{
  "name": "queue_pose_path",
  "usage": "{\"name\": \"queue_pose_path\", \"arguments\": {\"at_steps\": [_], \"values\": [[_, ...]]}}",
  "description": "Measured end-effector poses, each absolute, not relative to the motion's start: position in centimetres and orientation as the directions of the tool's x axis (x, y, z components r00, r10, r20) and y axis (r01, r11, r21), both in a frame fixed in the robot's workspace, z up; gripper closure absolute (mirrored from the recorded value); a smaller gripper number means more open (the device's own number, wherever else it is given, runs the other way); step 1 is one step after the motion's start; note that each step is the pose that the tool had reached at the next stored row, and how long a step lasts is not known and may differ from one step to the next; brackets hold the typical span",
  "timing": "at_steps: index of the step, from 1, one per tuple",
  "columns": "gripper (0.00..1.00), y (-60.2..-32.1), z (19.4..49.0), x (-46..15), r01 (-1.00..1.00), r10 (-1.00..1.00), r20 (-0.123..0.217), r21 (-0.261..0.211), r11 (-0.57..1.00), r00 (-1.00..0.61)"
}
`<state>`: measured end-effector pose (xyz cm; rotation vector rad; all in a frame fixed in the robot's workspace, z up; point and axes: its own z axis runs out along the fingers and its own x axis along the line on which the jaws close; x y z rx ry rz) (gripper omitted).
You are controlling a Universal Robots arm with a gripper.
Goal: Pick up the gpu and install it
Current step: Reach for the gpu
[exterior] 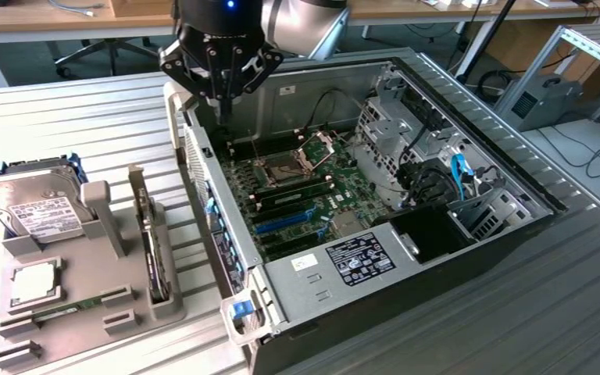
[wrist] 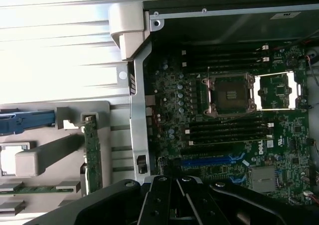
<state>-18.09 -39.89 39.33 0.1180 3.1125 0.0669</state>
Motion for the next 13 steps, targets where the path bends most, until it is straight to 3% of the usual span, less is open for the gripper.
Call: {"name": "queue_pose_path", "arguments": {"at_steps": [13], "values": [[0.89, -39.89, 39.33, -18.98, 0.075, 0.076, -0.025, 0.044, 0.996, -0.997]]}}
